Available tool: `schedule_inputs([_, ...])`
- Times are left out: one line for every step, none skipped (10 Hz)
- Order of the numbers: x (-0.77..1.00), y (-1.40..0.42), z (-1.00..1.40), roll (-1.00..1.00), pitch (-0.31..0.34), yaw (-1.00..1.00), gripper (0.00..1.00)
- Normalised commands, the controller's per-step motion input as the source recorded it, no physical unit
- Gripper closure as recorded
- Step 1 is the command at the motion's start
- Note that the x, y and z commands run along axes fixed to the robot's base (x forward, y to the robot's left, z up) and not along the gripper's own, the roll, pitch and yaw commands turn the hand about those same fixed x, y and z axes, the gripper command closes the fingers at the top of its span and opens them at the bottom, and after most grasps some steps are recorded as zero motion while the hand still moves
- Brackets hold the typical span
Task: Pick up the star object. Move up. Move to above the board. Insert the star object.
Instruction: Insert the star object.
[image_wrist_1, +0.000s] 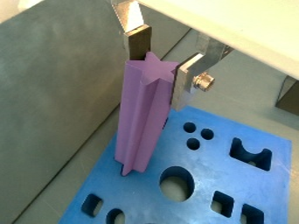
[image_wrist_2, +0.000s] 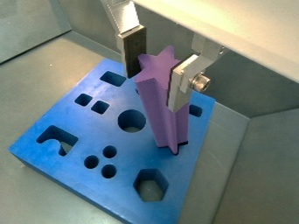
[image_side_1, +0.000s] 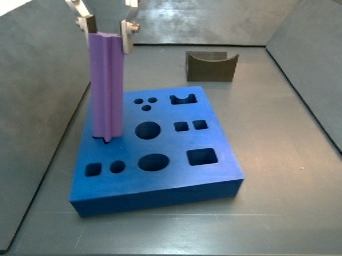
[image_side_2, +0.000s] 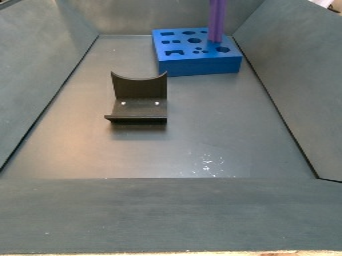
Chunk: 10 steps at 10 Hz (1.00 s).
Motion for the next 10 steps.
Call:
schedule_inputs([-0.18, -0.01, -0.11, 0.00, -0.207, 0.04, 1.00])
schedule_inputs([-0.32, 0.02, -0.10, -0.01, -0.244, 0.00, 1.00])
schedule_inputs([-0.74, 0.02, 0.00, -0.14, -0.444, -0.01, 1.00])
schedule_inputs([-0.76, 0.02, 0.00, -0.16, -0.406, -0.04, 1.00])
schedule_inputs([-0.79, 0.08, -0.13, -0.11, -0.444, 0.00, 1.00])
schedule_inputs([-0.18, 0.00, -0.47, 0.06, -0.317, 0.69, 1.00])
schedule_inputs([0.52, -0.09, -0.53, 0.00, -0.076, 0.28, 1.00])
schedule_inputs([1.00, 0.09, -0.61, 0.01, 0.280, 0.00, 1.00])
schedule_inputs([0.85, 0.01, -0.51, 0.00, 0.371, -0.01, 1.00])
schedule_inputs([0.82, 0.00, -0.47, -0.01, 0.381, -0.01, 1.00])
